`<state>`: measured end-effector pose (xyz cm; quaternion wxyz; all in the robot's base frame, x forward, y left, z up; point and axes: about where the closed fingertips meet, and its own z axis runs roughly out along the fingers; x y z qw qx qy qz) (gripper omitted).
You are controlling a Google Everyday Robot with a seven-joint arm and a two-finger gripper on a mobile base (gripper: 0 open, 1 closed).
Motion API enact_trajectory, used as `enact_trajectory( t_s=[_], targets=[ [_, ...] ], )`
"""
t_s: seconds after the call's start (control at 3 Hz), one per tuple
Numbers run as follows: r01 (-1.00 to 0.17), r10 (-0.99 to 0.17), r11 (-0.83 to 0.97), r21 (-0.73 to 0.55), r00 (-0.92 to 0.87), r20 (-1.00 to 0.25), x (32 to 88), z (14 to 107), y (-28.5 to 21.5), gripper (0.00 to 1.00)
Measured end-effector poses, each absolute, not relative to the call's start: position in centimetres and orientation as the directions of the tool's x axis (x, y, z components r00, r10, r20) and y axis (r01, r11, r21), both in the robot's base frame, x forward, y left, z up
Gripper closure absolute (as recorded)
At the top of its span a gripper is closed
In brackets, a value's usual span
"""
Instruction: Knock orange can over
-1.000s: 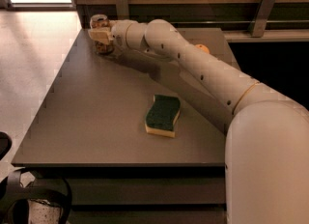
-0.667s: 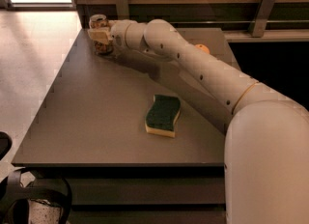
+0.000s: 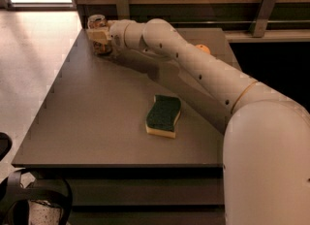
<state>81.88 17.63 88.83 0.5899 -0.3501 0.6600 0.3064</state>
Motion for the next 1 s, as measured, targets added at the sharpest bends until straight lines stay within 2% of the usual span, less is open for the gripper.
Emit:
enact_trajectory(
  t_s=[0.33,0.67,1.0],
  targets=[
    [-0.827,-0.154,0.561,-0.033,-0.065,-0.986,81.1,90.1,16.2,1.00],
    [-0.845,-0.268,0.529,-0.078,-0.079,-0.960,79.6,92.0,14.0,1.00],
    [-0.863,-0.333,0.497,-0.094,-0.089,-0.939,78.8,92.7,13.1,1.00]
  ],
)
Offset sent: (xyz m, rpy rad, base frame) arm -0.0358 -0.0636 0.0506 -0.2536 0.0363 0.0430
